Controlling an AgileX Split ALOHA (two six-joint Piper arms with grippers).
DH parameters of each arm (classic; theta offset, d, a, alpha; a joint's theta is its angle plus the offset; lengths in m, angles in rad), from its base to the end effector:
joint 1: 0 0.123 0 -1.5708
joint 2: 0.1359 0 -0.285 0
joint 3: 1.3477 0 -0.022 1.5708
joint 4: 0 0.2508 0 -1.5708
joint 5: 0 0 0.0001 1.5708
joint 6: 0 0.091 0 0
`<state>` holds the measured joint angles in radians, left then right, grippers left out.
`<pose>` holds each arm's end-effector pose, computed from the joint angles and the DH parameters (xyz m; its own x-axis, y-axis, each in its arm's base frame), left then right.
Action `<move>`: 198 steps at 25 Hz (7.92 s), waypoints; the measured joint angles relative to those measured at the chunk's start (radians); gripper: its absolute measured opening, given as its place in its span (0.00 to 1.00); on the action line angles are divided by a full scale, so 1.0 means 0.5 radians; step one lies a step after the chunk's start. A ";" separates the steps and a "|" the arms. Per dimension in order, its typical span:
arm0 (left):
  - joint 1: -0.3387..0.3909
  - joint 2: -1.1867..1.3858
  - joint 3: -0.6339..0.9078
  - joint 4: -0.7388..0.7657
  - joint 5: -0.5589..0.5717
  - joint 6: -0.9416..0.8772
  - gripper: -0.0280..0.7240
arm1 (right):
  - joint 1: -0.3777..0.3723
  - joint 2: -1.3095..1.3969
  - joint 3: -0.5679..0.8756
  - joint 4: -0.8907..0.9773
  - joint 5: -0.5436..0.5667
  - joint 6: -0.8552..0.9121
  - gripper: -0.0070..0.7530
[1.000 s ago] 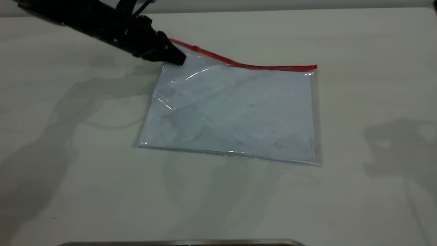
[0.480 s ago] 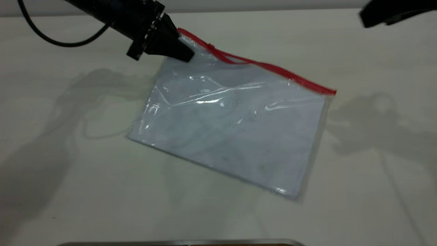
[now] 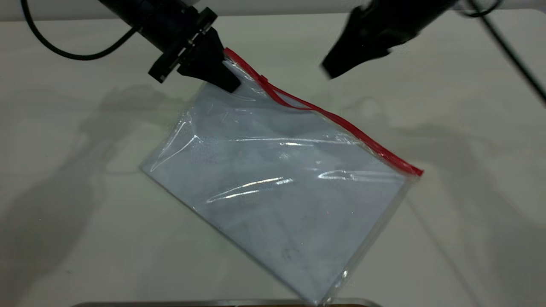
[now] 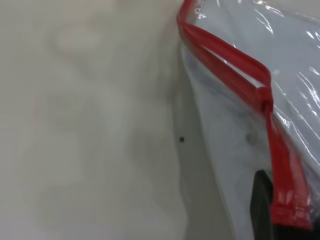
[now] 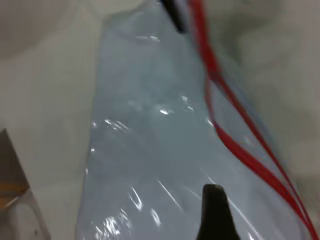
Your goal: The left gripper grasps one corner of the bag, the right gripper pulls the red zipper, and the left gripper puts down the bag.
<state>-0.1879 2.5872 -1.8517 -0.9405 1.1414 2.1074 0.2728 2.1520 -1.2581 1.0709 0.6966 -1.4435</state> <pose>0.4534 -0.1543 0.0432 0.1533 0.6615 -0.7341 0.9797 -0.1988 0.0254 0.3759 0.1585 0.1022 -0.5869 -0.5692 -0.5758 -0.7964 0.5337 0.2843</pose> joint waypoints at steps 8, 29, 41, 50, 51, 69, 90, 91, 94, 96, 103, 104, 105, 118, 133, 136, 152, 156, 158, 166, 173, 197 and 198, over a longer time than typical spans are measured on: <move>-0.073 0.000 0.000 0.012 0.005 0.005 0.11 | 0.136 0.224 -0.194 0.012 0.034 -0.032 0.74; -0.148 0.000 0.000 -0.186 0.013 0.015 0.11 | 0.136 0.239 -0.222 0.157 0.031 -0.122 0.60; -0.150 0.000 0.000 -0.187 0.013 0.015 0.11 | 0.136 0.239 -0.222 0.120 0.031 -0.122 0.11; -0.144 0.000 0.000 -0.225 0.013 0.015 0.11 | 0.136 0.239 -0.235 -0.162 0.031 0.173 0.09; -0.136 0.000 0.000 -0.235 0.013 0.015 0.11 | 0.136 0.239 -0.240 -0.205 0.031 0.213 0.09; 0.093 0.000 0.000 -0.369 0.051 -0.018 0.11 | 0.136 0.239 -0.244 -1.236 0.168 0.935 0.09; 0.121 0.000 0.000 -0.369 -0.007 -0.026 0.11 | 0.136 0.239 -0.244 -1.654 0.884 1.558 0.09; 0.121 0.000 0.000 -0.369 -0.007 -0.026 0.11 | 0.136 0.239 -0.244 -1.654 0.884 1.580 0.10; 0.121 0.000 0.000 -0.366 -0.017 -0.026 0.11 | 0.136 0.239 -0.244 -1.659 0.858 1.680 0.13; 0.121 0.000 0.000 -0.354 -0.048 -0.029 0.12 | 0.136 0.239 -0.244 -1.664 0.803 1.731 0.19; 0.106 0.000 0.000 -0.350 -0.171 -0.253 0.41 | 0.136 0.239 -0.244 -1.598 0.569 1.749 0.60; 0.102 0.000 0.000 -0.344 -0.207 -0.285 0.49 | 0.136 0.239 -0.242 -1.598 0.526 1.749 0.65; 0.100 0.000 0.000 -0.340 -0.254 -0.340 0.57 | 0.136 0.239 -0.242 -1.598 0.470 1.749 0.68; 0.097 -0.243 -0.081 0.308 -0.672 -1.545 0.86 | 0.136 -0.035 -0.442 -1.600 -0.052 1.749 0.77; 0.132 -1.499 -0.083 1.581 -0.238 -3.363 0.82 | 0.136 -1.344 -0.582 -1.602 0.139 1.908 0.77; 0.132 -1.717 -0.083 1.787 -0.021 -3.560 0.82 | 0.136 -1.561 -0.582 -1.602 0.249 1.976 0.77; 0.132 -2.494 0.187 2.004 0.052 -4.058 0.82 | 0.136 -2.752 0.123 -1.595 0.400 2.195 0.77; 0.132 -2.815 0.507 2.004 0.052 -4.131 0.82 | 0.136 -3.130 0.408 -1.587 0.484 2.236 0.77; 0.132 -2.993 0.700 2.004 0.052 -4.138 0.82 | 0.136 -3.317 0.539 -1.587 0.554 2.268 0.77; 0.132 -3.777 1.498 2.004 0.052 -4.138 0.82 | 0.136 -3.892 1.040 -1.588 0.757 2.370 0.77; 0.132 -4.360 2.032 2.004 0.052 -4.131 0.82 | 0.136 -4.134 1.324 -1.719 0.894 2.372 0.77; 0.132 -4.762 2.727 1.722 -0.020 -3.950 0.82 | 0.136 -4.214 1.550 -1.799 0.889 2.362 0.77; 0.132 -4.762 2.727 1.722 -0.020 -3.950 0.82 | 0.136 -4.214 1.550 -1.799 0.889 2.362 0.77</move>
<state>-0.1216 0.2059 -0.4883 -0.0795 1.1312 0.1322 0.3406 0.0451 -0.4833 0.1715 1.1413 -0.2627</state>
